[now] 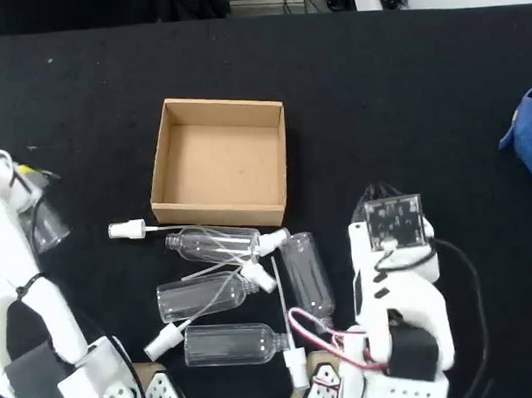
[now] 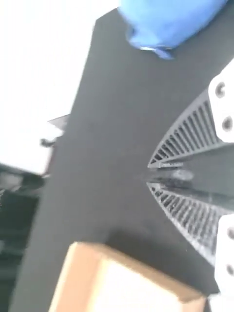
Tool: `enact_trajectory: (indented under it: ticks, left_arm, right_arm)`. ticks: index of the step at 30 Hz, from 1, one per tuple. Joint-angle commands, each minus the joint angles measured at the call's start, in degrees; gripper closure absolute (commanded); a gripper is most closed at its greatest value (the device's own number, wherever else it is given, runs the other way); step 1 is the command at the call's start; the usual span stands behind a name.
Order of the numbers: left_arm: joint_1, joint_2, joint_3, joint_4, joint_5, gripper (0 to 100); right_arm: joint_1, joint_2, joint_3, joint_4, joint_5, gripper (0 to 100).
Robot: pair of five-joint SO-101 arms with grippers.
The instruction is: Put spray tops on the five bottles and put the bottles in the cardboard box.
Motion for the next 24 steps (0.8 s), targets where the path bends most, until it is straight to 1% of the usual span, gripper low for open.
enact_trajectory:
  ticks: [1,7,10,12,16,18,21,24]
  left_arm:
    - [1.63,1.23,-0.40,-3.16,4.92,97]
    - [-1.63,3.34,4.79,-7.12,6.51,97]
    - [-3.65,1.93,9.19,-11.52,6.59,97]
    - [-4.44,0.09,11.74,-13.45,6.68,97]
    - [-4.00,-5.36,15.96,-14.42,6.77,97]
    - [-4.09,-8.00,17.63,-14.33,8.62,97]
    - [-4.26,-11.16,20.35,-14.51,11.60,96]
    - [-4.00,-13.98,22.55,-14.51,12.22,97]
  right_arm:
    - [-5.10,4.79,-8.57,0.62,0.35,98.6]
    - [-10.99,23.52,-18.07,-3.96,-9.23,98.6]
    - [-15.03,32.57,-20.35,-5.45,-12.31,97.7]
    - [-16.62,37.58,-20.35,-8.26,-15.12,93.0]
    - [-19.34,45.93,-20.79,-12.40,-18.73,78.6]
    - [-21.63,49.36,-21.14,-13.80,-19.69,75.0]
    - [-24.26,55.16,-21.58,-17.32,-22.77,76.9]
    - [-25.14,62.02,-23.60,-19.96,-26.11,78.3]
